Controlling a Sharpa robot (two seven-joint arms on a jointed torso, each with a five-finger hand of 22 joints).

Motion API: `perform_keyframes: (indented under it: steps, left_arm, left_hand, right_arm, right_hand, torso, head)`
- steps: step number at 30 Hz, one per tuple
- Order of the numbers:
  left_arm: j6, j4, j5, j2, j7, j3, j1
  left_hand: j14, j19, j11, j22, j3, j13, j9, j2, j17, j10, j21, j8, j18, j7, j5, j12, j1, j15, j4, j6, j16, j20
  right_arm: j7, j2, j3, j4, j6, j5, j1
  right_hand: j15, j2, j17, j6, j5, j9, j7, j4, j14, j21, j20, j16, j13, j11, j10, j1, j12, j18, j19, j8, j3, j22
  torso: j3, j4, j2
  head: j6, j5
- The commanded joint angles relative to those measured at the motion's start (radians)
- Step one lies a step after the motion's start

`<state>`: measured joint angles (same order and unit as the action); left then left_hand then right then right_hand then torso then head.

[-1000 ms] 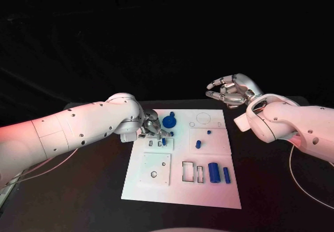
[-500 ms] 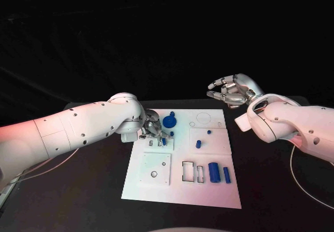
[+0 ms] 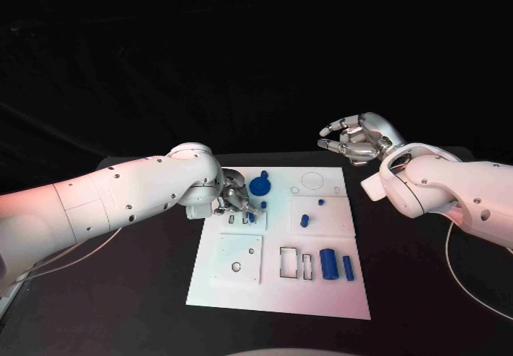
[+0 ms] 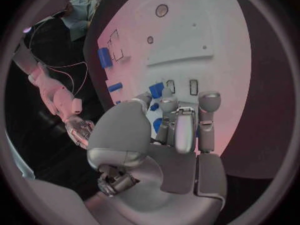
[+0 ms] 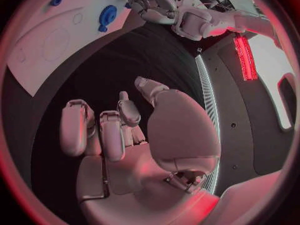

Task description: Assemble the parts on the task board

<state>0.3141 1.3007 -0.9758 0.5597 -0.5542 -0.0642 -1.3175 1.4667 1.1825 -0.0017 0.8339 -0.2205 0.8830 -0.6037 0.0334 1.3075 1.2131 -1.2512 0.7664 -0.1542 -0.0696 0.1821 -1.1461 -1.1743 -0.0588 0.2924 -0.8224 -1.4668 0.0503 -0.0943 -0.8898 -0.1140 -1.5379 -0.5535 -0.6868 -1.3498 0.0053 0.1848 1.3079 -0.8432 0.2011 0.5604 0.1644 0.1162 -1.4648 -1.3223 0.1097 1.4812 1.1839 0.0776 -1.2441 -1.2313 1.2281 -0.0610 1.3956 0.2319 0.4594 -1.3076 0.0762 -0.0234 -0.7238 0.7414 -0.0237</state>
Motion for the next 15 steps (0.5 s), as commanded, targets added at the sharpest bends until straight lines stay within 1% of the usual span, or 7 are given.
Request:
perform_keyframes:
  steps: [1, 4, 5, 7, 8, 11, 15]
  left_arm:
    - [0.020, 0.000, 0.020, -0.005, -0.005, 0.000, -0.001]
    - [0.016, -0.001, 0.032, -0.005, -0.002, -0.001, -0.001]
    - [0.015, -0.002, 0.036, -0.005, -0.001, -0.001, -0.001]
    - [0.010, -0.002, 0.046, -0.004, 0.003, -0.001, -0.001]
    - [0.007, -0.002, 0.050, -0.004, 0.005, -0.001, -0.001]
    - [-0.008, -0.001, 0.063, 0.001, 0.011, -0.001, -0.001]
    - [-0.033, 0.007, 0.081, 0.014, 0.017, 0.000, -0.001]
  left_hand:
    - [0.043, -0.006, -0.004, 0.003, -0.049, 0.000, -0.003, -0.004, 0.045, -0.008, -0.006, -0.009, 0.016, 0.004, 0.004, 0.003, -0.040, -0.005, -0.002, 0.008, 0.004, -0.002]
    - [0.043, -0.008, -0.005, 0.005, -0.112, 0.000, -0.008, 0.001, 0.044, -0.010, -0.009, -0.013, 0.017, 0.006, 0.005, 0.002, -0.076, -0.007, -0.004, 0.010, 0.004, -0.003]
    - [0.043, -0.008, -0.007, 0.007, -0.177, -0.002, -0.013, 0.006, 0.044, -0.012, -0.010, -0.015, 0.017, 0.003, 0.003, 0.005, -0.110, -0.008, -0.008, 0.015, 0.004, -0.004]
    - [0.043, -0.009, -0.003, 0.013, -0.359, -0.007, -0.030, 0.043, 0.045, -0.015, -0.015, -0.013, 0.017, -0.003, 0.005, 0.010, -0.163, -0.008, -0.037, 0.026, 0.004, -0.005]
    - [0.043, -0.009, 0.002, 0.016, -0.453, -0.009, -0.045, 0.078, 0.045, -0.008, -0.019, -0.004, 0.018, -0.012, 0.000, 0.009, -0.138, -0.004, -0.034, 0.023, 0.004, -0.001]
    - [0.044, -0.008, 0.001, 0.026, -0.591, -0.007, -0.074, 0.109, 0.049, 0.002, -0.028, 0.011, 0.019, -0.004, -0.004, 0.004, -0.102, 0.000, -0.094, 0.027, 0.002, 0.001]
    - [0.046, -0.005, 0.001, 0.034, -0.626, -0.005, -0.085, 0.114, 0.054, 0.007, -0.033, 0.017, 0.020, -0.005, -0.005, 0.002, -0.082, -0.002, -0.117, 0.026, -0.001, 0.001]
  right_arm:
    - [0.006, 0.001, 0.000, 0.003, 0.001, -0.006, 0.000]
    - [0.009, 0.001, 0.000, 0.005, -0.001, -0.006, 0.000]
    - [0.010, 0.001, 0.000, 0.006, -0.002, -0.006, 0.000]
    - [0.013, 0.002, 0.000, 0.007, -0.005, -0.006, 0.001]
    - [0.015, 0.002, 0.000, 0.008, -0.006, -0.006, 0.001]
    - [0.022, 0.002, 0.000, 0.011, -0.012, -0.005, 0.001]
    - [0.027, 0.002, 0.000, 0.016, -0.017, -0.001, 0.001]
  right_hand:
    - [-0.001, -0.001, 0.032, 0.007, 0.007, 0.001, 0.000, 0.005, -0.049, 0.005, 0.001, -0.006, -0.001, 0.002, 0.007, 0.010, -0.004, -0.013, -0.006, 0.003, 0.001, -0.027]
    - [-0.001, 0.000, 0.032, 0.007, 0.008, 0.002, 0.000, 0.006, -0.049, 0.006, 0.001, -0.006, -0.001, 0.002, 0.007, 0.012, -0.004, -0.013, -0.006, 0.004, 0.000, -0.027]
    - [-0.001, 0.001, 0.031, 0.007, 0.010, 0.002, 0.000, 0.007, -0.049, 0.007, 0.001, -0.006, -0.001, 0.002, 0.007, 0.013, -0.004, -0.013, -0.007, 0.004, -0.001, -0.026]
    - [-0.001, 0.001, 0.032, 0.007, 0.012, 0.002, 0.000, 0.008, -0.049, 0.006, 0.000, -0.006, -0.001, 0.002, 0.006, 0.014, -0.004, -0.013, -0.006, 0.005, -0.002, -0.027]
    - [-0.001, 0.002, 0.032, 0.007, 0.014, 0.002, 0.000, 0.009, -0.049, 0.008, 0.000, -0.007, 0.000, 0.002, 0.005, 0.015, -0.003, -0.014, -0.007, 0.005, -0.003, -0.025]
    - [-0.002, 0.005, 0.030, 0.007, 0.026, 0.004, -0.001, 0.012, -0.049, 0.010, 0.000, -0.008, 0.001, 0.001, 0.003, 0.019, -0.002, -0.014, -0.007, 0.007, -0.007, -0.024]
    - [-0.002, 0.006, 0.030, 0.007, 0.031, 0.004, -0.002, 0.013, -0.049, 0.011, 0.000, -0.008, 0.000, 0.000, 0.003, 0.021, -0.002, -0.014, -0.007, 0.008, -0.008, -0.024]
  torso:
    - [-0.0011, -0.0006, 0.000]
    - [-0.0005, -0.0002, 0.000]
    - [-0.0003, 0.0000, 0.000]
    - [-0.0002, 0.0000, 0.001]
    - [-0.0002, 0.0000, 0.001]
    - [0.0000, 0.0001, 0.000]
    - [0.0001, 0.0000, 0.000]
  head:
    - [-0.001, 0.000]
    - [-0.001, 0.001]
    - [-0.001, 0.001]
    - [0.001, 0.001]
    - [0.001, 0.001]
    - [0.000, 0.001]
    - [0.000, -0.001]
